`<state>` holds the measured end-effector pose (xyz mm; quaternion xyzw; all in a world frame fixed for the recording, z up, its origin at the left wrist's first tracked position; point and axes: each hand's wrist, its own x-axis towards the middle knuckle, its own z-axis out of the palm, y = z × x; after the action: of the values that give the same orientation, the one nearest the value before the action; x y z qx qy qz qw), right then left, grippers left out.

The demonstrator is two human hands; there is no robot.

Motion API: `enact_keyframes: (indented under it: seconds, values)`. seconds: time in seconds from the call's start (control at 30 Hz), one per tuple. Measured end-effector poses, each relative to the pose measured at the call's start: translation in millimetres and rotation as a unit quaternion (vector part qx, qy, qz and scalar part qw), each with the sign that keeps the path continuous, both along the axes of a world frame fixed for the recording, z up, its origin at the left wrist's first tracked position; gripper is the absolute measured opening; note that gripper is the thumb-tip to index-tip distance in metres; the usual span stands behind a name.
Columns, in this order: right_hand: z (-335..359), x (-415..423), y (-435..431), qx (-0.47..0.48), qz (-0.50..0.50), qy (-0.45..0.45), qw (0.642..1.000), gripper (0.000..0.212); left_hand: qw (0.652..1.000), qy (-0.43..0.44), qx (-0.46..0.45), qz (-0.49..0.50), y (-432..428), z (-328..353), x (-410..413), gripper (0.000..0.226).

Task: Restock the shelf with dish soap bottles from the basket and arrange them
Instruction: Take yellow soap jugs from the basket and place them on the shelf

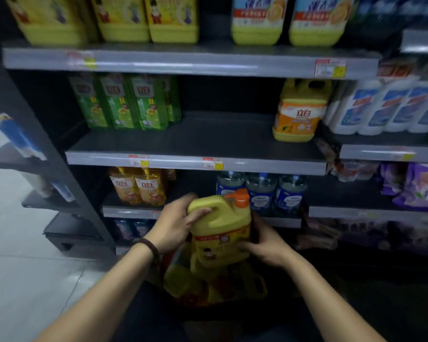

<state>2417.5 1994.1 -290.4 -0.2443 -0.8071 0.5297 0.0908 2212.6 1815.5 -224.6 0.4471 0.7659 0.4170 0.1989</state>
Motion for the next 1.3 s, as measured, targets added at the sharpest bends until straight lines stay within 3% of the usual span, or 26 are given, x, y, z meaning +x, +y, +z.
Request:
enact_keyframes:
  seconds: [0.1, 0.23, 0.33, 0.4, 0.53, 0.73, 1.0, 1.17, 1.3]
  values:
    - [47.3, -15.2, 0.6, -0.006, 0.015, 0.025, 1.0, 0.085, 0.999, 0.043, 0.025, -0.001, -1.5, 54.5, -20.1, 0.032]
    - [103.7, -41.6, -1.5, -0.024, 0.004, 0.09, 0.996, 0.063, 0.995, 0.065, 0.079, 0.024, 0.0, 117.4, -42.0, 0.027]
    - [147.3, -61.5, -6.4, -0.073, -0.017, 0.142, 0.987, 0.059, 0.982, -0.037, 0.183, 0.039, -7.9, 145.2, -57.7, 0.035]
    - [175.3, -73.7, -8.5, -0.092, -0.028, 0.181, 0.979, 0.062, 0.976, -0.106, 0.192, -0.002, -16.0, 152.3, -65.4, 0.051]
    - [231.7, -100.7, -10.2, -0.092, -0.017, 0.235, 0.968, 0.061, 0.98, -0.088, 0.177, -0.023, -20.1, 157.5, -73.6, 0.071]
    - [302.1, -158.2, -1.8, -0.05, 0.008, 0.241, 0.969, 0.059, 0.958, -0.123, 0.258, 0.0, -14.9, 213.9, -113.8, 0.066]
    - [381.7, -256.6, 14.2, 0.002, 0.019, 0.214, 0.977, 0.048, 0.956, -0.102, 0.272, 0.022, 0.3, 289.7, -208.0, 0.062]
    - [412.5, -324.1, 30.2, 0.021, 0.004, 0.23, 0.973, 0.053, 0.957, -0.111, 0.269, 0.012, 10.7, 323.4, -274.9, 0.062]
    - [414.5, -373.3, 43.0, 0.062, -0.007, 0.226, 0.972, 0.038, 0.964, -0.044, 0.257, 0.05, 22.2, 328.0, -309.6, 0.053]
